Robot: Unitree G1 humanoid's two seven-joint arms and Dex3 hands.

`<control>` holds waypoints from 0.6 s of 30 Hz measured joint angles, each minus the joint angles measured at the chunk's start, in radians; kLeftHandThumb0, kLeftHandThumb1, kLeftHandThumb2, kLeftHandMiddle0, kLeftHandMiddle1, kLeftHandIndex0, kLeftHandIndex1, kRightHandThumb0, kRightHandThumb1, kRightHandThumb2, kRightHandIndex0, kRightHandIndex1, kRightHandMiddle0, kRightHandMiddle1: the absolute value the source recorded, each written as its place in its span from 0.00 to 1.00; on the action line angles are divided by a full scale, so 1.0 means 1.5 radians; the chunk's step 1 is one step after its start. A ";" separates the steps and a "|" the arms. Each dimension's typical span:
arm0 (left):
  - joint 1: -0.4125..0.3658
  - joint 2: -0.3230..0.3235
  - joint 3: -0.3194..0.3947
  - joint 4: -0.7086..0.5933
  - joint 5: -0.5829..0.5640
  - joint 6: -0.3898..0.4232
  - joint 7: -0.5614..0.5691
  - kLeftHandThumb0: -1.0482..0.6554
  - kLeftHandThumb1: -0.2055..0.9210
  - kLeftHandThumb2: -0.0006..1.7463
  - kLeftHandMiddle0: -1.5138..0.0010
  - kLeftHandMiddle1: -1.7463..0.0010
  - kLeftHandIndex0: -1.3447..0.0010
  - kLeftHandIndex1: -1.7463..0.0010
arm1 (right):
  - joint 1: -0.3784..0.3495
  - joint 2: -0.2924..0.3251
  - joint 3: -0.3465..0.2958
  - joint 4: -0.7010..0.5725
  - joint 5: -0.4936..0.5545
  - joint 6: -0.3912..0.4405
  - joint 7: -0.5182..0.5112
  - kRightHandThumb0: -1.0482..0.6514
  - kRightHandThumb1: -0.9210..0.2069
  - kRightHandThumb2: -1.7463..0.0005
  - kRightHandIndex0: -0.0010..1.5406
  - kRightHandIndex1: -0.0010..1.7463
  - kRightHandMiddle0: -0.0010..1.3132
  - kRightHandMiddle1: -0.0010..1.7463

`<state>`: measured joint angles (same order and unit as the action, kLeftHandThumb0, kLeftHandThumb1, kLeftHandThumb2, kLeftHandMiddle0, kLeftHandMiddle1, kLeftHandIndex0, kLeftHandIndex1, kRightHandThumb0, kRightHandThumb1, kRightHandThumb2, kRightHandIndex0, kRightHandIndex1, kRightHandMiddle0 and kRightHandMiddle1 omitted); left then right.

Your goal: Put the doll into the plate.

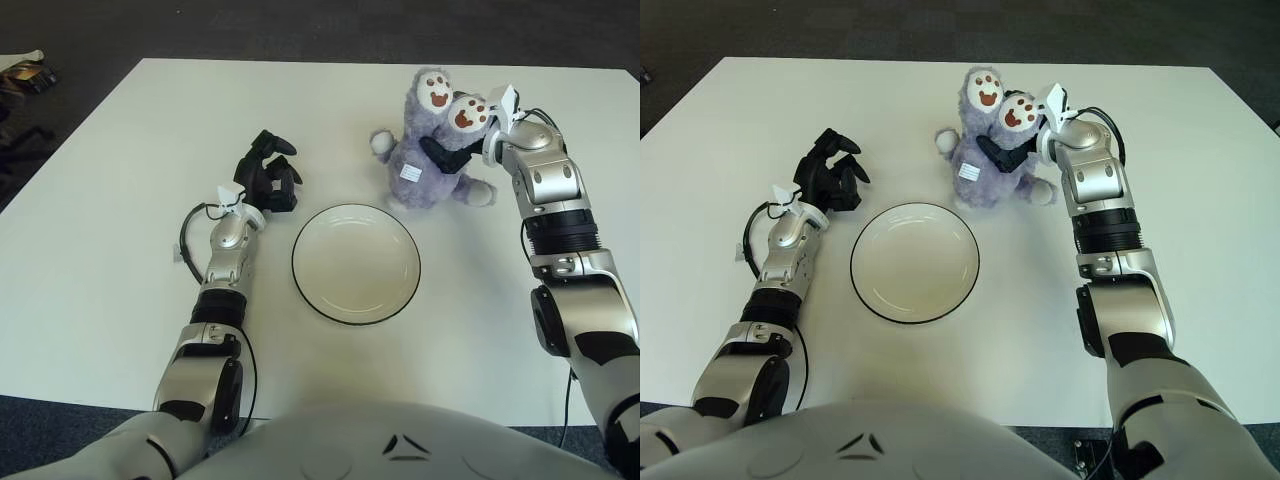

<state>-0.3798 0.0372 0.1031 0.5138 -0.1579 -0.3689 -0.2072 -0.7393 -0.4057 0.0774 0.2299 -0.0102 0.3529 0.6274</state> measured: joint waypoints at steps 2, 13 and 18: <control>-0.001 0.003 0.004 0.002 0.000 0.001 0.000 0.61 0.45 0.77 0.55 0.02 0.73 0.00 | 0.002 -0.001 0.007 -0.019 -0.012 -0.007 -0.008 0.95 0.73 0.10 0.51 1.00 0.80 1.00; 0.000 0.004 0.016 -0.012 0.009 0.027 0.041 0.61 0.44 0.78 0.56 0.01 0.71 0.00 | 0.004 -0.007 0.044 -0.094 -0.071 -0.041 -0.042 0.95 0.75 0.08 0.52 1.00 0.80 1.00; 0.000 0.005 0.021 -0.018 0.010 0.038 0.056 0.61 0.42 0.80 0.56 0.00 0.70 0.00 | 0.004 -0.004 0.039 -0.104 -0.047 -0.030 -0.030 0.95 0.75 0.08 0.52 1.00 0.81 1.00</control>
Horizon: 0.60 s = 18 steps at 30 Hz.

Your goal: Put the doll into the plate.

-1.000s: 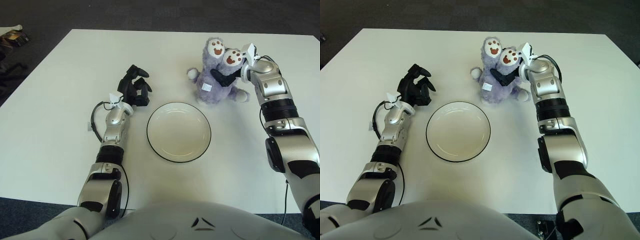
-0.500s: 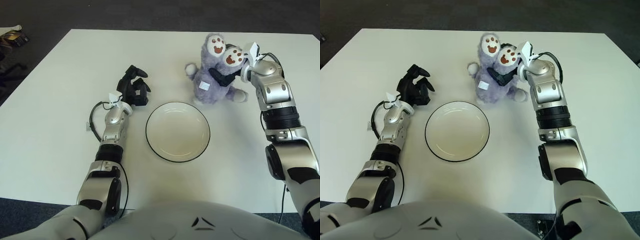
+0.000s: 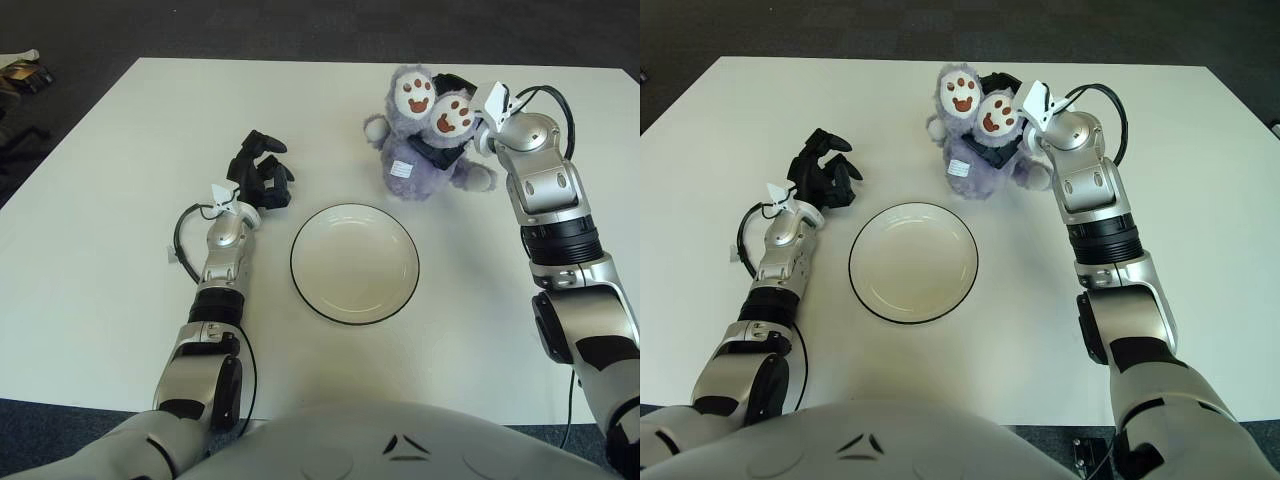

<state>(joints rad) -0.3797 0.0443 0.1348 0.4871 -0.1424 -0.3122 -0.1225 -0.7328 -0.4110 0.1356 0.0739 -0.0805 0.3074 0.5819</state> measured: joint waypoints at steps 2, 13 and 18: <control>0.000 0.001 0.001 0.000 0.003 0.003 0.006 0.61 0.40 0.81 0.55 0.00 0.69 0.01 | 0.000 0.004 -0.004 -0.002 0.015 0.008 0.005 0.95 0.74 0.08 0.52 1.00 0.82 1.00; -0.033 0.015 0.020 0.044 0.014 0.030 0.058 0.61 0.36 0.83 0.52 0.00 0.64 0.04 | -0.003 0.013 -0.007 -0.018 0.041 0.015 0.016 0.96 0.75 0.08 0.53 1.00 0.84 1.00; -0.050 0.019 0.026 0.068 0.024 0.027 0.087 0.61 0.35 0.83 0.51 0.00 0.62 0.06 | -0.003 0.020 -0.007 -0.038 0.042 0.011 0.016 0.96 0.75 0.08 0.53 1.00 0.85 1.00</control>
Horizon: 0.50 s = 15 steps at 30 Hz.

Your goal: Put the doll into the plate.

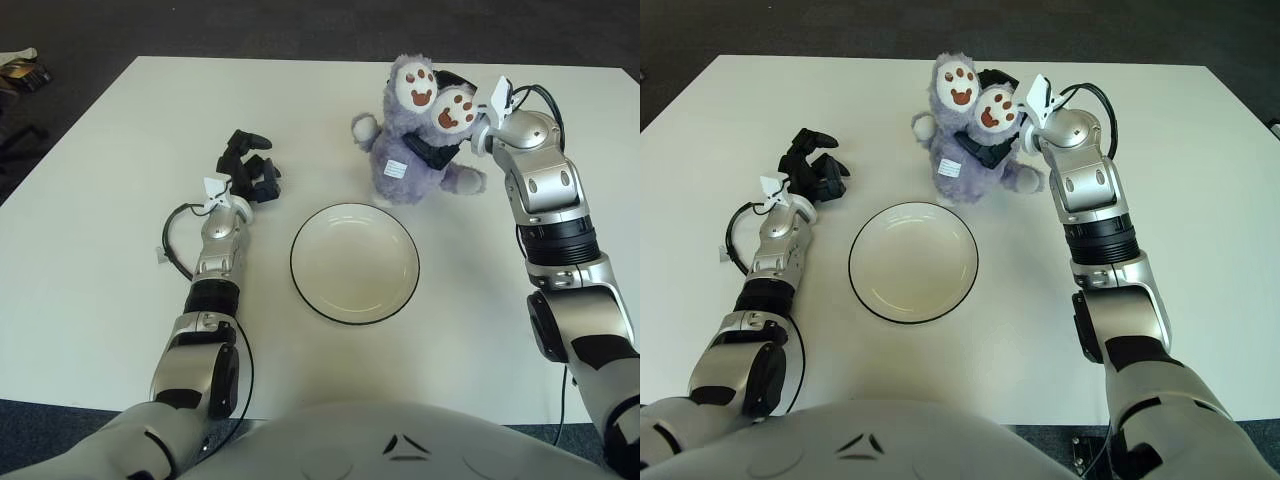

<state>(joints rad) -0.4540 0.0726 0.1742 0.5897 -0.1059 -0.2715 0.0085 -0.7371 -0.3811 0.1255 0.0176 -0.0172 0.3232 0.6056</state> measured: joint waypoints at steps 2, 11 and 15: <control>-0.005 0.000 0.000 0.007 0.003 -0.001 0.008 0.61 0.34 0.83 0.51 0.00 0.62 0.06 | 0.000 0.002 0.001 -0.004 0.000 -0.006 0.000 0.96 0.76 0.07 0.53 1.00 0.85 1.00; -0.018 0.000 -0.002 0.035 0.011 -0.018 0.017 0.61 0.33 0.84 0.50 0.00 0.61 0.06 | -0.001 0.006 0.008 -0.025 0.001 -0.013 0.007 0.96 0.76 0.07 0.53 1.00 0.84 1.00; -0.027 0.001 -0.002 0.048 0.011 -0.019 0.020 0.61 0.33 0.84 0.50 0.00 0.61 0.06 | -0.001 0.009 0.008 -0.038 0.008 -0.006 0.012 0.96 0.76 0.07 0.53 1.00 0.83 1.00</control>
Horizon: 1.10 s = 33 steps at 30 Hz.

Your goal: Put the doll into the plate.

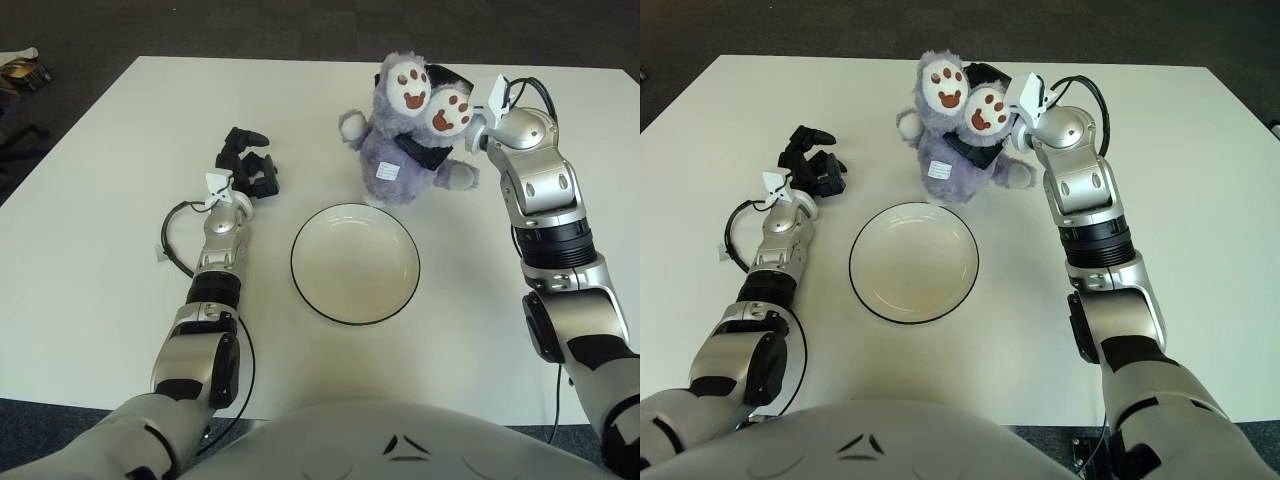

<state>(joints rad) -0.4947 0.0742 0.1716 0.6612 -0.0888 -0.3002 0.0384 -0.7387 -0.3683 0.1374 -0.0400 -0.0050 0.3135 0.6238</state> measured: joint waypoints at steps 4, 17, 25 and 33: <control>-0.009 0.001 0.002 0.015 0.000 -0.006 0.003 0.61 0.33 0.84 0.50 0.00 0.60 0.06 | 0.000 0.005 0.001 -0.010 0.008 0.006 0.001 0.96 0.76 0.07 0.53 1.00 0.83 1.00; -0.033 0.004 0.009 0.060 -0.002 -0.025 0.004 0.61 0.35 0.83 0.52 0.00 0.61 0.06 | 0.000 0.007 0.011 -0.036 0.004 0.012 -0.006 0.96 0.76 0.07 0.54 1.00 0.83 1.00; -0.044 0.007 0.015 0.084 -0.003 -0.036 0.003 0.61 0.37 0.81 0.53 0.00 0.62 0.07 | 0.000 0.005 0.018 -0.046 -0.008 0.014 -0.006 0.96 0.76 0.07 0.54 1.00 0.83 1.00; -0.060 0.008 0.018 0.113 -0.005 -0.046 0.003 0.61 0.37 0.81 0.53 0.00 0.62 0.07 | 0.000 0.005 0.018 -0.103 0.006 0.070 0.000 0.96 0.75 0.08 0.53 1.00 0.81 1.00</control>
<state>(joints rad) -0.5853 0.0864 0.1982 0.8303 -0.0965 -0.3698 0.0436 -0.7385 -0.3603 0.1650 -0.1951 0.0041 0.4190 0.6245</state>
